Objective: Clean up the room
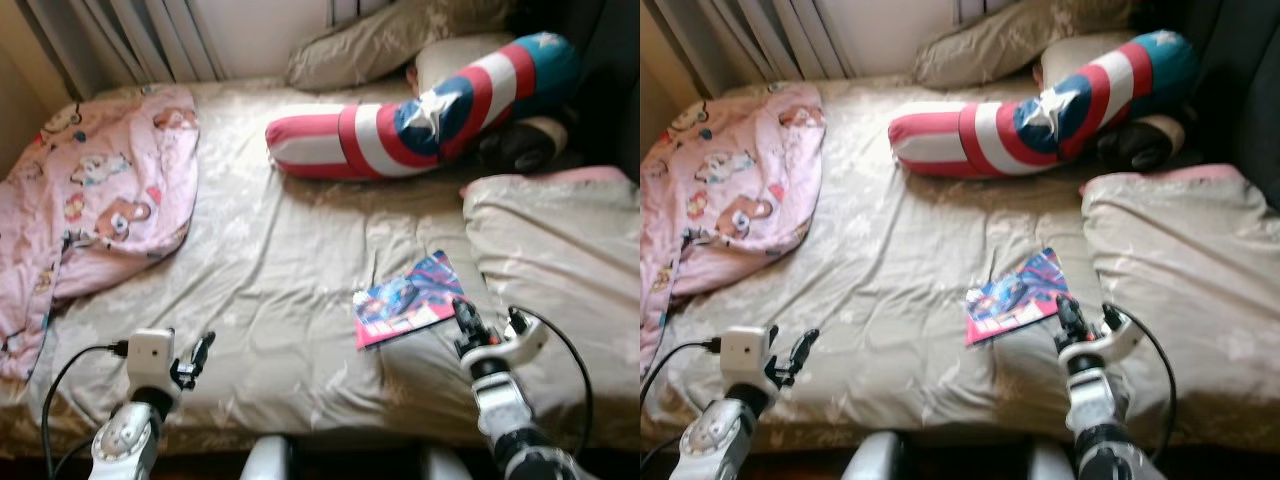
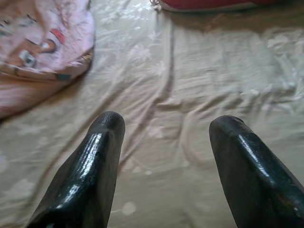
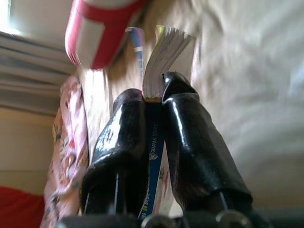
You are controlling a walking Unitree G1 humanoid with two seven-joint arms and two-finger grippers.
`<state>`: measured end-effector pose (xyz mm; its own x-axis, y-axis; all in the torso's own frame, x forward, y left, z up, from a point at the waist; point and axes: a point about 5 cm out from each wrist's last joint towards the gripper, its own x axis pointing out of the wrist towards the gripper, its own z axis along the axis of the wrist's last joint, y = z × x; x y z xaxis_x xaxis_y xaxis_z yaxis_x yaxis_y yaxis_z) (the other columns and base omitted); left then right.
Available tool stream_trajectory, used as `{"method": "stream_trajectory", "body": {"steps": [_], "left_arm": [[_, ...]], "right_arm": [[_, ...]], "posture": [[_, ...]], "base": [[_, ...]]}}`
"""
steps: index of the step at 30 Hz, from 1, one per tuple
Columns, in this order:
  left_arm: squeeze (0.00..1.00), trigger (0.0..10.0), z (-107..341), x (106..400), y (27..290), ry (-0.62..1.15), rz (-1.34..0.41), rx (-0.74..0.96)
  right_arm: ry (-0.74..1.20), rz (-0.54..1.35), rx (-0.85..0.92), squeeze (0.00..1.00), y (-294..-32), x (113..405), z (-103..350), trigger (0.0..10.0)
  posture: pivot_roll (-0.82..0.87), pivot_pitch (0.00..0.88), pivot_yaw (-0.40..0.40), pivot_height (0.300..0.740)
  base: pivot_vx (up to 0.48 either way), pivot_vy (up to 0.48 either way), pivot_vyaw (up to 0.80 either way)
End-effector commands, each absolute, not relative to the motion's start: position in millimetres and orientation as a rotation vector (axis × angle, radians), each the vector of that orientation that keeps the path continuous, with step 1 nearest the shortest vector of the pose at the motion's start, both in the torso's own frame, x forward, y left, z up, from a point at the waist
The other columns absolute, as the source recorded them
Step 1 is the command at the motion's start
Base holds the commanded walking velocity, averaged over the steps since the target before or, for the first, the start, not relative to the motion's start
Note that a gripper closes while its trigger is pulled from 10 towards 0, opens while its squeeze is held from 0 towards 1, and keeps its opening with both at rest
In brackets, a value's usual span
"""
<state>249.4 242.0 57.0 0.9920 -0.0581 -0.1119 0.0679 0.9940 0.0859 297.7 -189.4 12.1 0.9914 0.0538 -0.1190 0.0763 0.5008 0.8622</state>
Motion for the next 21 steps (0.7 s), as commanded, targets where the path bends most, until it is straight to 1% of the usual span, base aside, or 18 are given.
{"method": "stream_trajectory", "body": {"steps": [1, 6, 9, 10, 12, 15, 18, 21], "left_arm": [[0.00, 10.0, 57.8, 242.9, 248.7, 0.132, -0.071, 0.119], [0.00, 10.0, 58.6, 232.6, 249.7, 0.151, -0.079, 0.135], [0.00, 10.0, 61.8, 224.6, 249.0, 0.165, -0.094, 0.145], [0.00, 10.0, 62.3, 223.3, 250.3, 0.167, -0.092, 0.150], [0.00, 10.0, 59.6, 219.4, 251.5, 0.185, -0.096, 0.161], [0.00, 10.0, 59.5, 214.2, 252.4, 0.196, -0.103, 0.166], [0.00, 10.0, 57.0, 209.6, 254.0, 0.209, -0.100, 0.166], [0.00, 10.0, 57.7, 205.0, 252.3, 0.220, -0.106, 0.166]], "right_arm": [[0.132, -0.028, 1.069, 0.00, -188.5, 296.0, 10.1, 10.0], [0.095, -0.072, 1.133, 0.00, -191.2, 297.9, 11.9, 10.0], [-0.015, -0.090, 1.198, 0.00, -200.4, 306.2, 24.5, 10.0], [-0.109, -0.104, 1.245, 0.00, -209.2, 312.3, 35.0, 10.0], [-0.192, -0.115, 1.281, 0.00, -219.2, 316.8, 44.7, 10.0], [-0.202, -0.146, 1.273, 0.00, -226.2, 317.4, 46.7, 10.0], [-0.151, -0.184, 1.230, 0.00, -229.0, 314.0, 41.2, 10.0], [-0.059, -0.213, 1.189, 0.00, -228.4, 307.3, 30.4, 10.0]], "posture": [[0.22, 0.193, 0.122, 0.646], [0.26, 0.231, 0.145, 0.646], [0.27, 0.247, 0.147, 0.646], [0.28, 0.262, 0.150, 0.646], [0.28, 0.264, 0.152, 0.646], [0.28, 0.272, 0.152, 0.646], [0.28, 0.275, 0.153, 0.646], [0.28, 0.284, 0.148, 0.646]], "base": [[0.000, 0.000, 0.00], [0.000, 0.000, 0.00], [0.000, 0.000, 0.00], [0.000, 0.000, 0.00], [0.000, 0.000, 0.00], [0.000, 0.000, 0.00], [0.000, 0.000, 0.00], [0.000, 0.000, 0.00]]}}
